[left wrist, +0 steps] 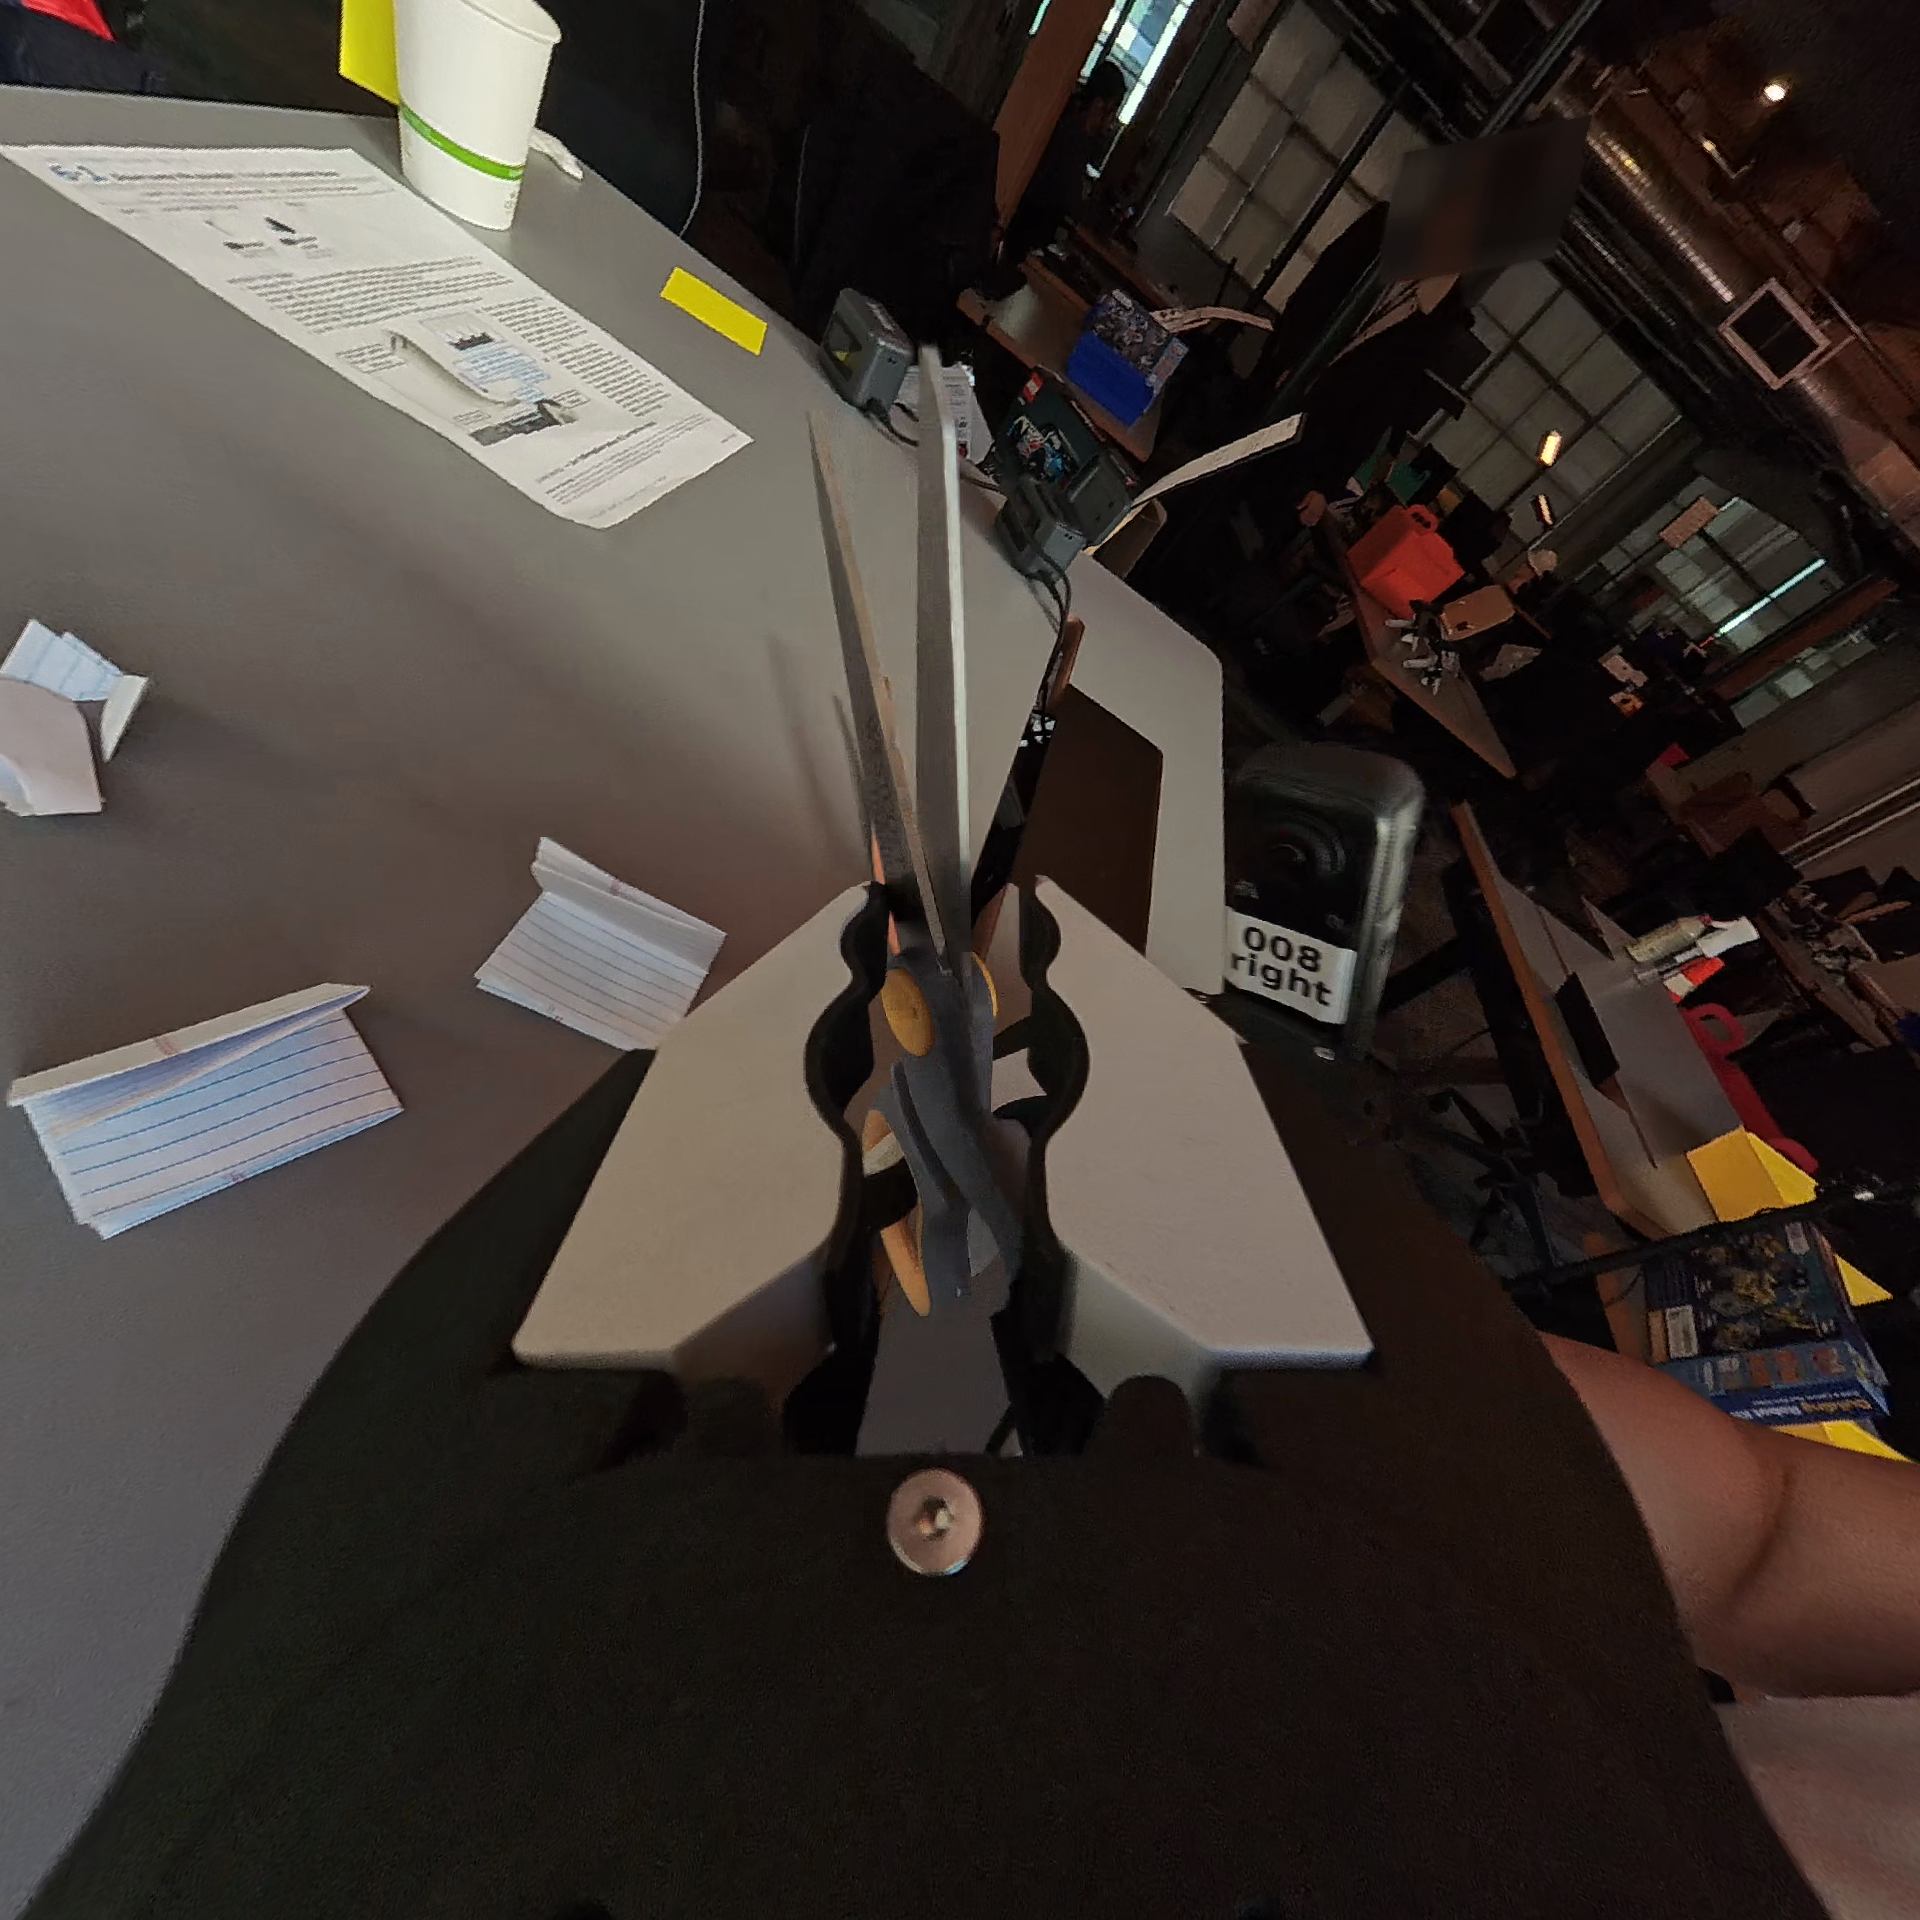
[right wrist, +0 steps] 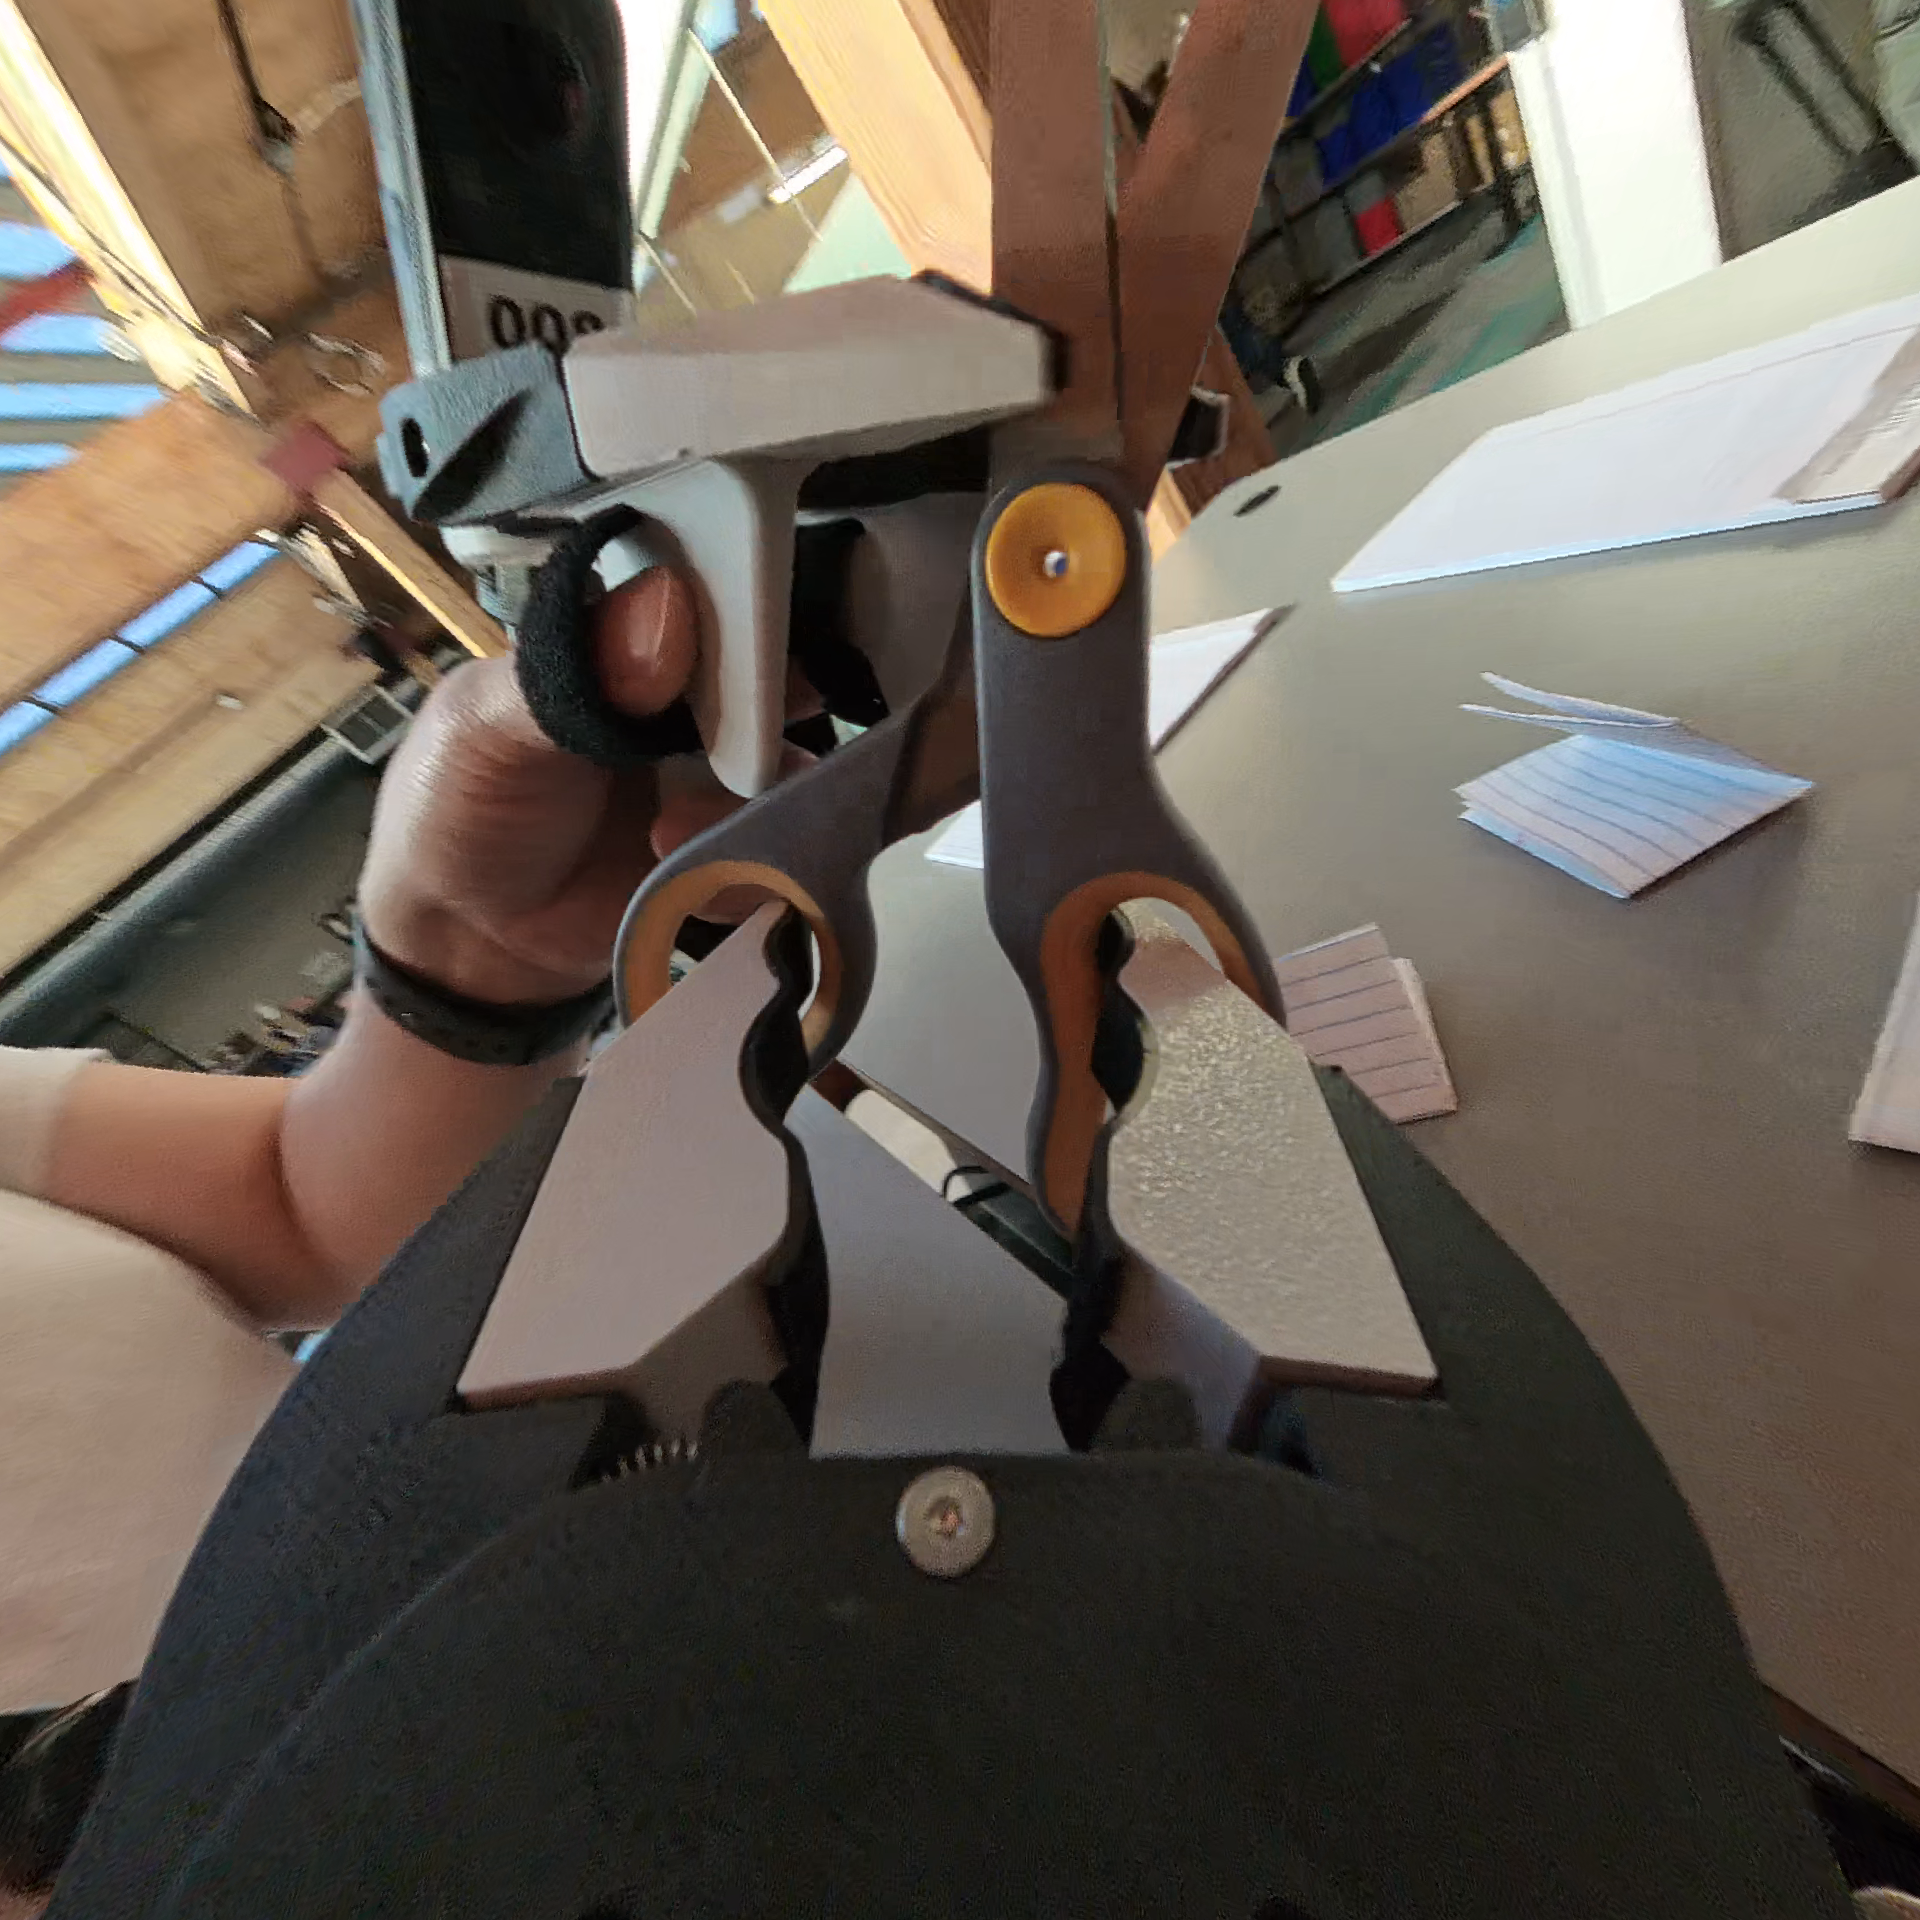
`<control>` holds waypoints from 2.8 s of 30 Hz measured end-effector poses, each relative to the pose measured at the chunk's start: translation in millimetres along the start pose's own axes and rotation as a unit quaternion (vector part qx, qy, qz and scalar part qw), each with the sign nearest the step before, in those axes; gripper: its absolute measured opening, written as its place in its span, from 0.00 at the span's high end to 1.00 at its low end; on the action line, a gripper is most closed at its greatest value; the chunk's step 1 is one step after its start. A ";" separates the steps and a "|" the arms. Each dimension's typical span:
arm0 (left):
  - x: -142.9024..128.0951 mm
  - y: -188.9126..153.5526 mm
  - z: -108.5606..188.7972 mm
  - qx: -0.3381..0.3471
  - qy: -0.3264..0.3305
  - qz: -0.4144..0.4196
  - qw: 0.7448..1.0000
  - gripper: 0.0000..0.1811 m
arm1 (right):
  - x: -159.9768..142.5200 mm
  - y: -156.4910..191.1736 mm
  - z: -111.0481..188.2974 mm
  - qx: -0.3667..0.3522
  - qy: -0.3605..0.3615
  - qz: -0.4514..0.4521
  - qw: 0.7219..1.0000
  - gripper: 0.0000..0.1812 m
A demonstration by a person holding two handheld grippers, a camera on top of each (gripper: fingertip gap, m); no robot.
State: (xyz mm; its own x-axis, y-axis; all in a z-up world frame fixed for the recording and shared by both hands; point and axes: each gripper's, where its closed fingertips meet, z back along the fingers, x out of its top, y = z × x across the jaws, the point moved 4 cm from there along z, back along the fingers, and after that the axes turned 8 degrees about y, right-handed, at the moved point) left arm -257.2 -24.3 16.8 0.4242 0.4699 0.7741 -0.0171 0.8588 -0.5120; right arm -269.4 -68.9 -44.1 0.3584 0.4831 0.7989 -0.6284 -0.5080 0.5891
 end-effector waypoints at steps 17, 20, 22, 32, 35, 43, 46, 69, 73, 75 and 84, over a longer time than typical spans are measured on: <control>-115.5 62.8 77.6 0.188 0.121 -0.030 0.974 0.76 | -2.6 0.1 102.6 0.063 -0.018 -0.034 0.997 0.73; -117.1 63.1 65.6 0.153 0.125 -0.008 0.980 0.75 | -9.4 -2.0 117.2 0.019 0.010 -0.003 1.000 0.73; -113.4 68.3 52.7 0.154 0.132 -0.002 0.979 0.75 | -12.2 -0.8 121.8 0.021 0.016 -0.002 1.000 0.73; -115.1 96.8 -3.3 0.078 0.276 0.065 0.956 0.96 | -25.3 -1.0 107.0 0.081 0.001 -0.049 0.996 0.73; -115.6 89.8 -7.6 0.026 0.262 0.093 0.960 1.00 | -33.3 0.6 106.8 0.082 0.007 -0.051 0.995 0.73; -36.1 63.8 45.1 -0.053 -0.086 0.136 0.985 1.00 | -44.7 -4.6 89.1 0.057 0.046 -0.047 0.996 0.73; -7.1 41.3 66.1 -0.084 -0.208 0.141 0.964 1.00 | -31.3 3.6 66.6 0.067 0.043 -0.018 0.997 0.73; 5.4 -29.6 104.7 -0.046 -0.335 -0.046 0.940 1.00 | 68.5 48.1 34.4 0.091 -0.029 0.097 0.991 0.73; -2.4 -44.3 97.4 -0.029 -0.309 -0.099 0.946 1.00 | 86.0 50.5 30.0 0.105 -0.042 0.100 0.989 0.73; -4.8 -51.7 94.2 -0.029 -0.302 -0.116 0.946 1.00 | 88.4 56.0 26.6 0.127 -0.046 0.104 0.985 0.73; -4.0 -60.3 93.6 -0.030 -0.317 -0.101 0.942 1.00 | 85.3 73.2 24.6 0.222 -0.055 0.085 0.970 0.74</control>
State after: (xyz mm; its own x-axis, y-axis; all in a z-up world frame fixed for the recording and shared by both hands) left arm -342.6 -58.9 79.4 -0.2140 0.3413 0.9153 0.0663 0.9399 -0.3350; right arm -267.9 -82.4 70.2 0.3629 0.2980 0.8829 -0.3350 -0.8424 0.4220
